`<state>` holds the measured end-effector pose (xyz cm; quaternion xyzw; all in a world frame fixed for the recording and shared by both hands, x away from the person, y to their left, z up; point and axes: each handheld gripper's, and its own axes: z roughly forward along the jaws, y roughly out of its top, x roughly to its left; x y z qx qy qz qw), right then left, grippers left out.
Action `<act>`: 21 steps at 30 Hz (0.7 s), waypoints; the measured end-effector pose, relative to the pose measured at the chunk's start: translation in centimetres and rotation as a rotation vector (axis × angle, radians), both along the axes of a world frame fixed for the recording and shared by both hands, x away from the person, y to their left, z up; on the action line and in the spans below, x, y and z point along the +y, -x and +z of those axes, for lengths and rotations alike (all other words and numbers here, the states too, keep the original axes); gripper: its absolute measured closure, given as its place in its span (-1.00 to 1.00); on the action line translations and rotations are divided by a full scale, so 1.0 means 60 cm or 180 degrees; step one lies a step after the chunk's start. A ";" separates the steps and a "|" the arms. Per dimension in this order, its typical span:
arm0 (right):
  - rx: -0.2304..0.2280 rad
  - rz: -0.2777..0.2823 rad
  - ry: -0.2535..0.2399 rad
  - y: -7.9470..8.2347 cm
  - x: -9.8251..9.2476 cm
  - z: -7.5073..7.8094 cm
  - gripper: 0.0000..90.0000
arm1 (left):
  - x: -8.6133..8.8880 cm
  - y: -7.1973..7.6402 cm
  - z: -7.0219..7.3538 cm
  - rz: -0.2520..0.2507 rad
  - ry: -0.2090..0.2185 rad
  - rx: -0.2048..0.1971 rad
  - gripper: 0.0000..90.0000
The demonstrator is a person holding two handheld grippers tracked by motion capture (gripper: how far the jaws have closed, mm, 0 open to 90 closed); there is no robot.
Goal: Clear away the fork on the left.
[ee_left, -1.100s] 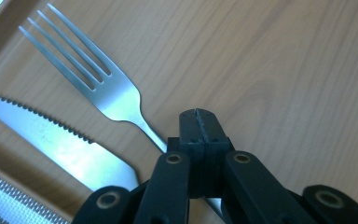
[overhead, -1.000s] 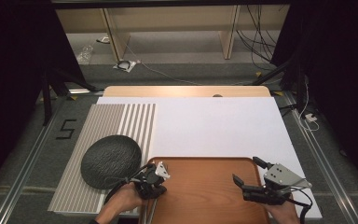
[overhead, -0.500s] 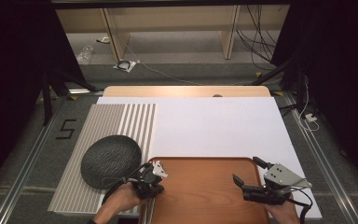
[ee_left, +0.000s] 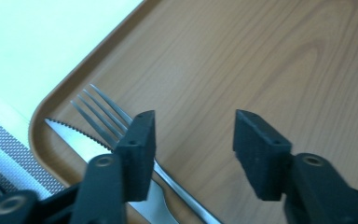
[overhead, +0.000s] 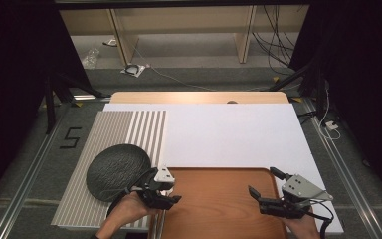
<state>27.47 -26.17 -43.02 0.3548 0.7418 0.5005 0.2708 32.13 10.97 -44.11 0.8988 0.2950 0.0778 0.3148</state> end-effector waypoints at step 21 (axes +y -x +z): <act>0.0021 -0.0007 0.0015 0.002 -0.002 0.002 -0.74 | 0.091 0.003 0.030 0.0787 0.0682 -0.0414 -0.50</act>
